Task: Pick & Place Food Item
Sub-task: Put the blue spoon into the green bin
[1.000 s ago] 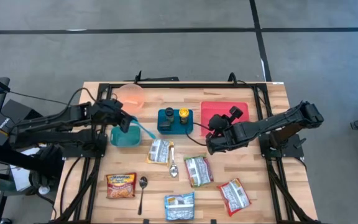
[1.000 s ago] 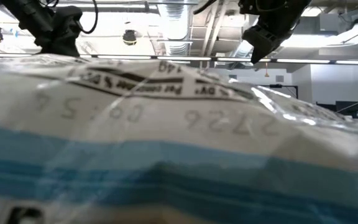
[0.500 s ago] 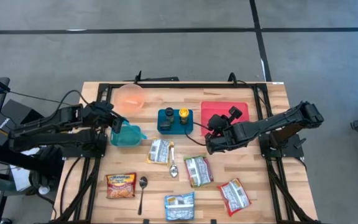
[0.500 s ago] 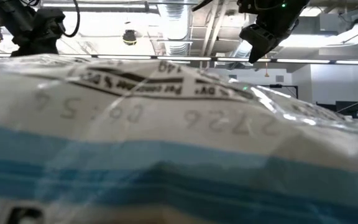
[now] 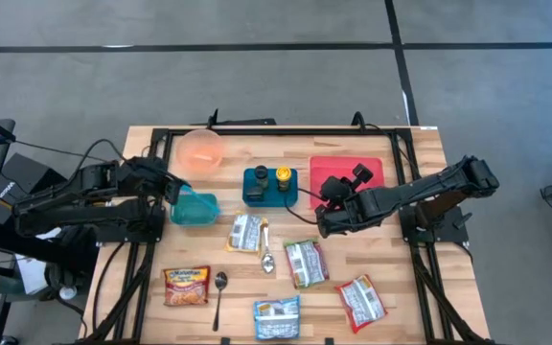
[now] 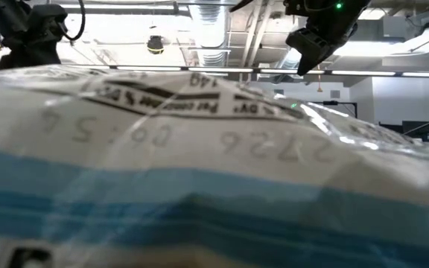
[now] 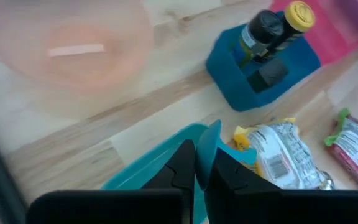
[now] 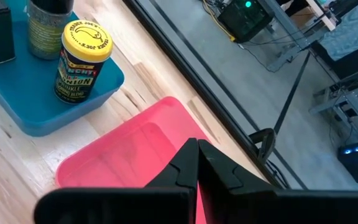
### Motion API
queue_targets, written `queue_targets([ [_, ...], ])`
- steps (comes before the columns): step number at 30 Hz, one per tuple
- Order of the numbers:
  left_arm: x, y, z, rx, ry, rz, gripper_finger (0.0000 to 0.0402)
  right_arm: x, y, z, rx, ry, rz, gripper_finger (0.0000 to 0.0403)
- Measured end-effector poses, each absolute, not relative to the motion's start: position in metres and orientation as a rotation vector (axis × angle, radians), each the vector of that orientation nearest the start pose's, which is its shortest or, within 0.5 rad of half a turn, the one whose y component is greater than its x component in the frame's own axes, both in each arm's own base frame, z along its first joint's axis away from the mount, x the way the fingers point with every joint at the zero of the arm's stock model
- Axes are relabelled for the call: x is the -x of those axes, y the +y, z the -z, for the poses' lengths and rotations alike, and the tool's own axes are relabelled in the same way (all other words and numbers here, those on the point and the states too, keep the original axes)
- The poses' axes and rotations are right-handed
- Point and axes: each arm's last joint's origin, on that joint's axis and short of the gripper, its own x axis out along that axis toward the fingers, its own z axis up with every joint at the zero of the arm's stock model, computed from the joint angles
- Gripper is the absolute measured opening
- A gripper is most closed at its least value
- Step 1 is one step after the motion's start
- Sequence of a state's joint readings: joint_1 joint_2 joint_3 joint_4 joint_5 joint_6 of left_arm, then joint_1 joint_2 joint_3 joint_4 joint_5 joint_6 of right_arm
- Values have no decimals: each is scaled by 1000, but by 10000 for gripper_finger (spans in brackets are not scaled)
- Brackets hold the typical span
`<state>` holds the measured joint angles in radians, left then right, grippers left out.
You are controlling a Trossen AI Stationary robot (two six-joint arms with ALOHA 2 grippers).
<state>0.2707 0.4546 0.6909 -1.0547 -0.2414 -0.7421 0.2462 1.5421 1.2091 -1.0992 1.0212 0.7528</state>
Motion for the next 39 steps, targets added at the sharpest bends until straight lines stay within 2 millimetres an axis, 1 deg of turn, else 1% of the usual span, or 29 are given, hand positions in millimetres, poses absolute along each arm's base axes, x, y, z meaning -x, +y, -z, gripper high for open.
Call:
queue_targets([
  [4,-62,26,-266,674,632,-827,6,-273,43,-262,221,828,988,0],
  [11,-59,25,-263,705,664,-857,6,-274,43,-262,212,821,986,0],
  [15,-61,26,-253,720,690,-877,6,-275,44,-262,206,814,986,0],
  [20,-69,28,-239,733,690,-883,6,-276,44,-262,200,807,985,0],
  [29,-81,31,-234,749,724,-896,6,-276,43,-263,200,805,987,0],
  [34,-97,34,-227,754,720,-864,6,-276,40,-262,195,807,998,0],
  [39,-112,39,-221,720,720,-839,6,-277,36,-262,190,810,1011,0],
])
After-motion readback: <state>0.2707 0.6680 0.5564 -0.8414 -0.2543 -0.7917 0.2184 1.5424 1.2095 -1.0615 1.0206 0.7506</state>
